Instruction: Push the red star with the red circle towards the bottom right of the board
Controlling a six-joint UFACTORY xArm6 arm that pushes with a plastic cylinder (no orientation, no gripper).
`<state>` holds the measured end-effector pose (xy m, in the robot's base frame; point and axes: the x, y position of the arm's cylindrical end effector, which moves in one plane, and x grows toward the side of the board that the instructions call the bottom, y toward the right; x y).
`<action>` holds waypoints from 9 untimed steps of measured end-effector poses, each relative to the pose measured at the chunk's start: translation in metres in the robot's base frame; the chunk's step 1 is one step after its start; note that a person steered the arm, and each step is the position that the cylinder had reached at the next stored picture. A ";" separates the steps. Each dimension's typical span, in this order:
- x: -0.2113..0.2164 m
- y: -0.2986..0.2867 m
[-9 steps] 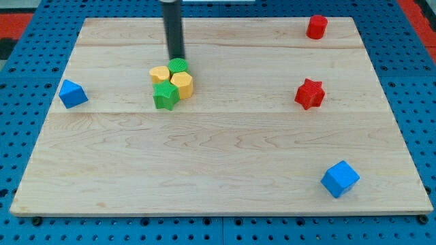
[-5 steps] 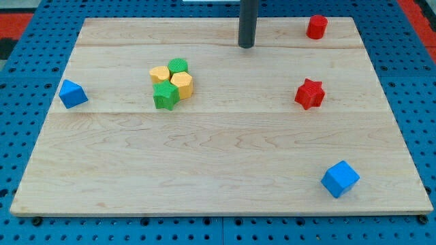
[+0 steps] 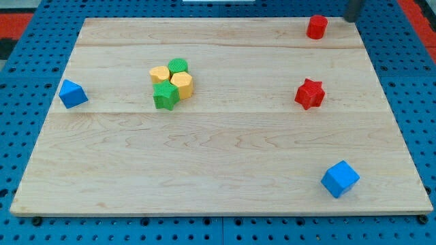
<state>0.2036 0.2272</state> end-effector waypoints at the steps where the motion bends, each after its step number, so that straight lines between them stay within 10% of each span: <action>1: 0.003 -0.059; 5: 0.041 -0.167; 9: 0.036 -0.084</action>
<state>0.2394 0.1434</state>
